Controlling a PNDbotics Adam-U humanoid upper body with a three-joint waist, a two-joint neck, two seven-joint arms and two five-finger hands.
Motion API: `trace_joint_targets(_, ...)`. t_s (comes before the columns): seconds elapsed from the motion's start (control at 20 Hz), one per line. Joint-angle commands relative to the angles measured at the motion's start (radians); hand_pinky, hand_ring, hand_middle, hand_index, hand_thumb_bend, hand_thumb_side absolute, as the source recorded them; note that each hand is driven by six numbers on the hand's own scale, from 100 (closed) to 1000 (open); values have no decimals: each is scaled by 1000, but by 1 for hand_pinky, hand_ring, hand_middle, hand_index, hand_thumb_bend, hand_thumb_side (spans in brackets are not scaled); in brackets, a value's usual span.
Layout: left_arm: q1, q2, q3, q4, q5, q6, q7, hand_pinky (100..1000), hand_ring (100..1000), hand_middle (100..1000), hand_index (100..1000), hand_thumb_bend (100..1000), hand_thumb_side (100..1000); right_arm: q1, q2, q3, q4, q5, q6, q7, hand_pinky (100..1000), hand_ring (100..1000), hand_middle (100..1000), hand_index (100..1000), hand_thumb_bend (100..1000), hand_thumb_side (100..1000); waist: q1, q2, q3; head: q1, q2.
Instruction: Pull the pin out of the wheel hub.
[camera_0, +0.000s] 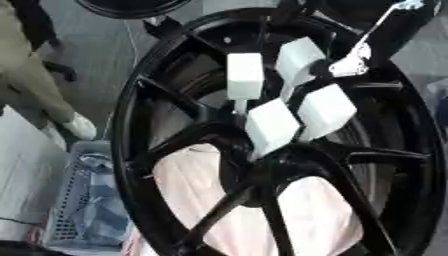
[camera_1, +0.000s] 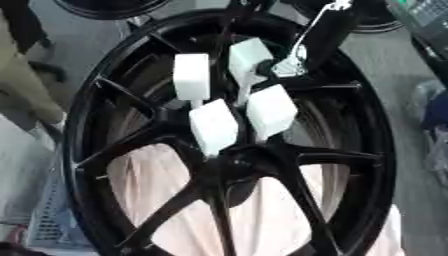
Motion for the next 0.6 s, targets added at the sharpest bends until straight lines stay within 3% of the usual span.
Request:
trace_joint_targets(0.05,-6,17,2,-20,3,-2,-3,862,764,649,761,100,855,7,-40,-9,-28,-12,-8,4,855,878,883,908,301,257,3,-17,2,3,-6)
trace_joint_targets(0.35,-10,18,0,-20,4,-4,-5,863,763,648,760,100,856,99,-121,-28,-132,-34,7,4,851,866,815,858,318,259,-2,-12,6,1,-4)
trace_joint_targets(0.6,-9,16,1,-20,5,-3,-5,864,764,648,759,100,856,120,-134,-35,-155,-40,29,9,842,846,764,807,262,248,-1,-12,7,1,-1)
